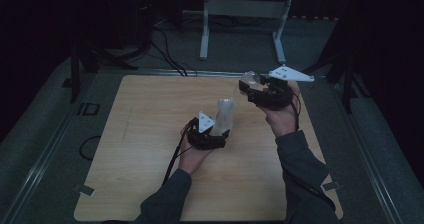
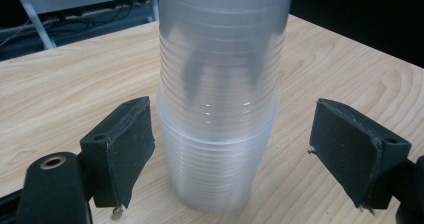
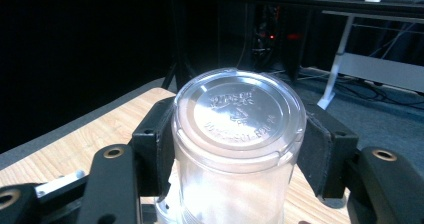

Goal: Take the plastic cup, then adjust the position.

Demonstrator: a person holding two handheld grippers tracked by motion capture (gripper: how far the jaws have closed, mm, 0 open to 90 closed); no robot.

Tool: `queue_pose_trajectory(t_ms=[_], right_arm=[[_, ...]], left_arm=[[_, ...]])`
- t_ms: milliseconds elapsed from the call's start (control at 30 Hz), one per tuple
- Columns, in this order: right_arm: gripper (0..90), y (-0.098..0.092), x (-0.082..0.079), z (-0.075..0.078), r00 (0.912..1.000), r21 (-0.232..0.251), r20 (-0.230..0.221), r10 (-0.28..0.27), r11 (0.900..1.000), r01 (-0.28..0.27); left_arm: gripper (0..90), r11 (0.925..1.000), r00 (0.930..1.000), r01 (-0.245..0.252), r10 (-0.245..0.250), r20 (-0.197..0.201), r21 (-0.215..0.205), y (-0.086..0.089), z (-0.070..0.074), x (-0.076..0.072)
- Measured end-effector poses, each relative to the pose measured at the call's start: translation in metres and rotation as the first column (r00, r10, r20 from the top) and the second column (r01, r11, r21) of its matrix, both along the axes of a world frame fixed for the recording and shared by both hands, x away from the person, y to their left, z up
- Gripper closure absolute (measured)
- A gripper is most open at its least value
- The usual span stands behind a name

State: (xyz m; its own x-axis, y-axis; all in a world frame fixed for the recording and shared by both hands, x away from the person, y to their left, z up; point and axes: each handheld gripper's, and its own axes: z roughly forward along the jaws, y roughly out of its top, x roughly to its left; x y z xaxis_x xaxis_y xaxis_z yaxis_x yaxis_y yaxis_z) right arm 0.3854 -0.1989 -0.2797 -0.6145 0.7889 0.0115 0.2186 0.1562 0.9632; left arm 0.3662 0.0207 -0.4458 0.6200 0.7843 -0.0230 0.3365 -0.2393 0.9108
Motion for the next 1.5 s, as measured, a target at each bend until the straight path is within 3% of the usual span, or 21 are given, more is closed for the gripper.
queue_pose_trajectory(t_ms=[767, 1500], right_arm=[[39.7, -0.041, -0.008, -0.031, 0.9939, 0.015, -0.060, -0.093, 0.995, 0.094], [40.2, -0.053, -0.020, -0.068, 0.9867, -0.006, -0.121, -0.109, 0.994, 0.109]], left_arm=[[17.3, 0.9996, 0.9995, 0.027, -0.027, 0.019, -0.009, 0.001, 0.007, -0.012], [17.5, 0.9953, 0.9939, 0.096, -0.095, 0.056, -0.011, -0.009, 0.018, -0.031]])
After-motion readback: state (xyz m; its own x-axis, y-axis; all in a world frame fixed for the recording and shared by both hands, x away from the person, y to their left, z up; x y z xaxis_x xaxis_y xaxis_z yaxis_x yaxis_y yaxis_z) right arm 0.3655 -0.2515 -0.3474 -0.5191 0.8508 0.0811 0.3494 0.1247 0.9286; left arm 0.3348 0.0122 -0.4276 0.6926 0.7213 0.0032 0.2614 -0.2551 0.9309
